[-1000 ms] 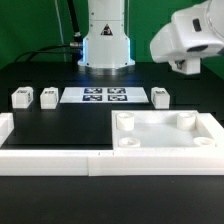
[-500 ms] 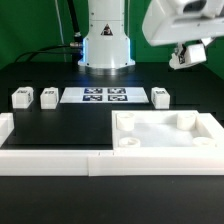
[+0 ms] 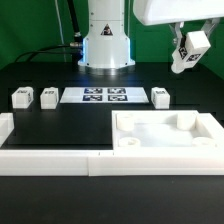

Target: Assemble square table

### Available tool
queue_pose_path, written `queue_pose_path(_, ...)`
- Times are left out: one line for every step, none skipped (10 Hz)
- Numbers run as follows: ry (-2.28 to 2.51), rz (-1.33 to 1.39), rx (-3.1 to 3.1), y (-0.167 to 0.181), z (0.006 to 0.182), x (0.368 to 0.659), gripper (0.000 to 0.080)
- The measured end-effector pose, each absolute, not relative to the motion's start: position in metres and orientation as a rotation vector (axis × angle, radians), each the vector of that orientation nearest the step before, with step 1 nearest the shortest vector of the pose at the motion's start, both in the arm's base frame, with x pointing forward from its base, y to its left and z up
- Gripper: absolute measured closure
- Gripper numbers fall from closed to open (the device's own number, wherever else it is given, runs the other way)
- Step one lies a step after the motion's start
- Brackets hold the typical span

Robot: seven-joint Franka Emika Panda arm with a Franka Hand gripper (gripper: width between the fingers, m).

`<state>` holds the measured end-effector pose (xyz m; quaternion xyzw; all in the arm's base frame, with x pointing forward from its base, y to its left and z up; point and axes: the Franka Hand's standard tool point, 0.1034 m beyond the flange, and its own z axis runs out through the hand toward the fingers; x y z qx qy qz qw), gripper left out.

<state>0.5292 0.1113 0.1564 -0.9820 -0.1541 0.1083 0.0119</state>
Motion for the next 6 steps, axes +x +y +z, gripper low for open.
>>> queue_pose_path(-0.48,0.21,-3.07,0.112,0.154,0.537,0.0508)
queue_pose_path(-0.498,0.043,-3.056,0.108,0.143,0.549,0.0508)
queue_pose_path(-0.483,0.004,-3.044,0.1,0.139,0.567,0.0508)
queue_pose_path(-0.455,-0.129,-3.041,0.101,0.141,0.598,0.0508)
queue_pose_path(-0.439,-0.239,-3.032,0.107,0.135,0.618,0.0508)
queue_pose_path(-0.433,-0.386,-3.017,0.11,0.132,0.63,0.0508)
